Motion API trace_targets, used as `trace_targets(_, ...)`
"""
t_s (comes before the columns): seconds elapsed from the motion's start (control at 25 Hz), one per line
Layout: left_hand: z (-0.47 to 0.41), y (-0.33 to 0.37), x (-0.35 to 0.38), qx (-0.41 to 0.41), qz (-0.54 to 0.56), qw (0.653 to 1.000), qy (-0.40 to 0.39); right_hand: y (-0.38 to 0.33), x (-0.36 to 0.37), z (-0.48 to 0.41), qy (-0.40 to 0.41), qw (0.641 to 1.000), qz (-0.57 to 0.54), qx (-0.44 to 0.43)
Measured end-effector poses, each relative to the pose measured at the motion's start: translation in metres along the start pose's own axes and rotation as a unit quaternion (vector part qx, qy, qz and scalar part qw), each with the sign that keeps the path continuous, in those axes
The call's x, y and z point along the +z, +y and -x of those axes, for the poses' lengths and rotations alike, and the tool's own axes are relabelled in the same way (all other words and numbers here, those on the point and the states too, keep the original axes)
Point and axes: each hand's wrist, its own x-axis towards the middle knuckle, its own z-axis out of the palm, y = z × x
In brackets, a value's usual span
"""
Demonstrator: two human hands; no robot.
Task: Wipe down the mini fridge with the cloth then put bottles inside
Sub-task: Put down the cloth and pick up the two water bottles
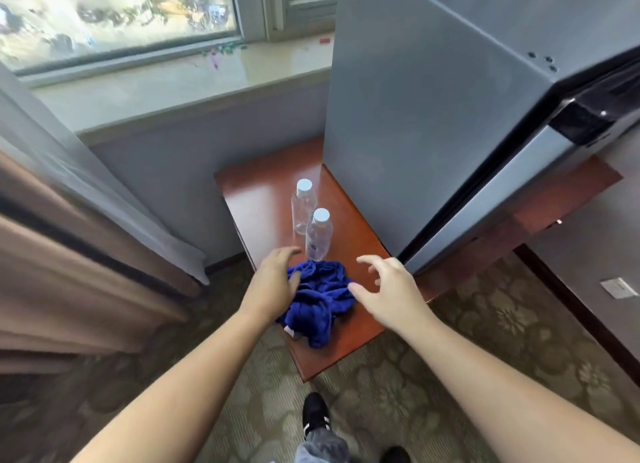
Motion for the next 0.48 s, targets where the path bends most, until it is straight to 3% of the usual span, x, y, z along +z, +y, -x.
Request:
trace_targets(0.08,-0.027,0.011,-0.025,0.021,0.026,0.996,0.086,-0.024,0.003,-0.02,0.043,0.998,-0.012,-0.039)
trace_targets(0.16,-0.058,0.024,-0.048,0.045,0.02,0.994,0.099,-0.044,0.005,-0.04,0.07,0.996,-0.013,-0.059)
trace_targets(0.24,-0.087,0.035,-0.062,0.06,-0.011,0.997,0.055,-0.055,0.007,-0.06,0.066,0.995,0.012,-0.07)
trace_targets(0.36,-0.116,0.048,-0.067,0.069,-0.095,0.993,-0.032,-0.063,0.007,-0.078,0.004,0.987,0.131,-0.097)
trace_targets(0.48,-0.135,0.051,-0.06,0.088,-0.159,0.979,-0.097,-0.065,0.005,-0.088,-0.057,0.974,0.183,-0.117)
